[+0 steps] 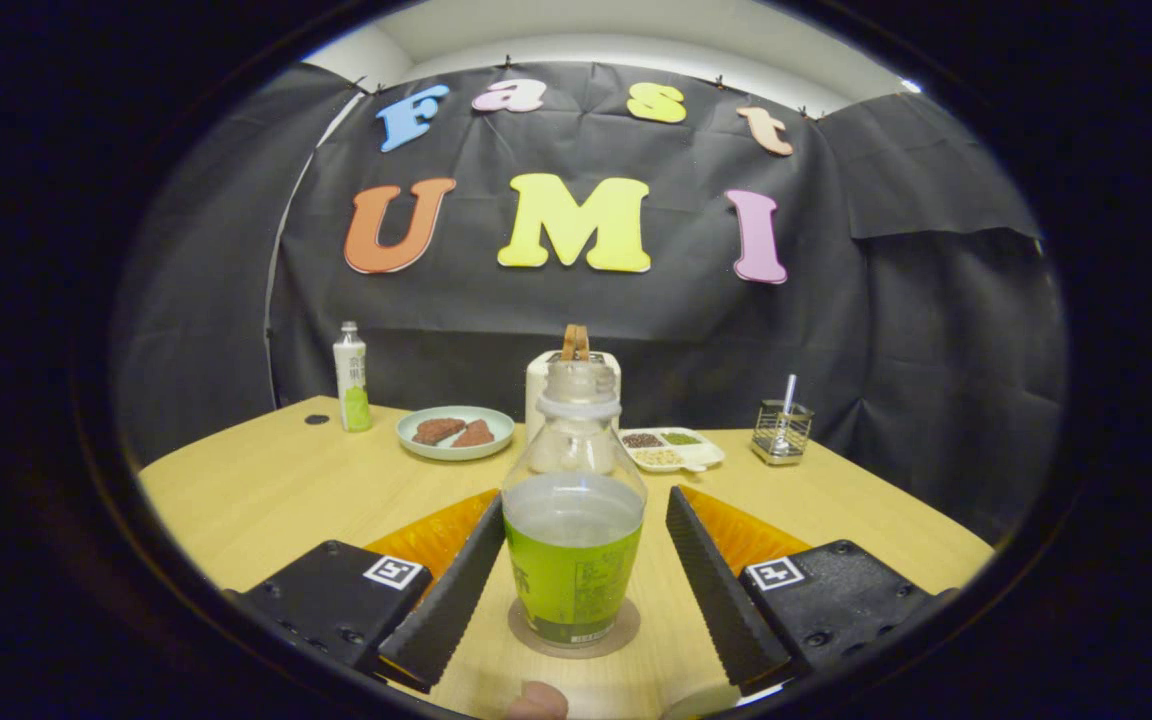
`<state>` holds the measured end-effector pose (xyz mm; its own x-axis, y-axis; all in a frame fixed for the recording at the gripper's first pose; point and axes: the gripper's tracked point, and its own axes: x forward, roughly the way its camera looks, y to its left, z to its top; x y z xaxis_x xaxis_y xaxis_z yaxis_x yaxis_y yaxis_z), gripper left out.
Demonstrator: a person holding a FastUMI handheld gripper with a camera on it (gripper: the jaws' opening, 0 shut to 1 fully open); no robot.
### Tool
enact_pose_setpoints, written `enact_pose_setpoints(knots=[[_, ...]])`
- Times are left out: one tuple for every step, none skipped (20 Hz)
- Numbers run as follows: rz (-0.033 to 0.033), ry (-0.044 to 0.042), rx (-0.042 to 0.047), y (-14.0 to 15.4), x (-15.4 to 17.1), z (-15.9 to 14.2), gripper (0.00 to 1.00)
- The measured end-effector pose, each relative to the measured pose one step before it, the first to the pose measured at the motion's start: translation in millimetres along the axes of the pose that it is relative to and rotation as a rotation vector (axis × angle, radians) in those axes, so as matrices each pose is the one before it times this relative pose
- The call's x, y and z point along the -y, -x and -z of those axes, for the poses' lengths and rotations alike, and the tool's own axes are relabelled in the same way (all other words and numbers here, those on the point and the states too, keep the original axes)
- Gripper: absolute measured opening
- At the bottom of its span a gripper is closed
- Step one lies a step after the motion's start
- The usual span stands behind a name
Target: Take the bottle from table, then pour the juice into the cup, finally place the bottle on the coaster
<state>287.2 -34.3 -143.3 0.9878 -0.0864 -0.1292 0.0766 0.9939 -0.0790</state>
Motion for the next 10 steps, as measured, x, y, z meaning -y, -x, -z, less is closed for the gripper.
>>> enact_pose_setpoints(knots=[[-0.00820,-0.00281,0.00313,4.83,0.38,-7.00,1.00],[-0.00928,-0.00305,0.00450,4.73,0.00,-8.78,1.00],[-0.00755,-0.00211,0.00383,5.23,1.12,-7.96,1.00],[-0.01043,-0.00821,0.00509,6.11,-0.08,-8.80,1.00],[-0.01257,-0.00999,0.00975,6.42,0.15,-9.78,1.00],[-0.00677,-0.01102,0.01253,6.87,1.84,-10.76,1.00],[-0.00230,-0.00882,0.01150,8.17,3.36,-7.19,1.00],[-0.00407,-0.00285,0.01032,8.62,2.00,-7.84,1.00],[-0.00383,-0.00068,0.00885,8.77,1.69,-6.44,1.00],[-0.00572,-0.00280,0.01129,9.79,2.49,-8.11,1.00]])
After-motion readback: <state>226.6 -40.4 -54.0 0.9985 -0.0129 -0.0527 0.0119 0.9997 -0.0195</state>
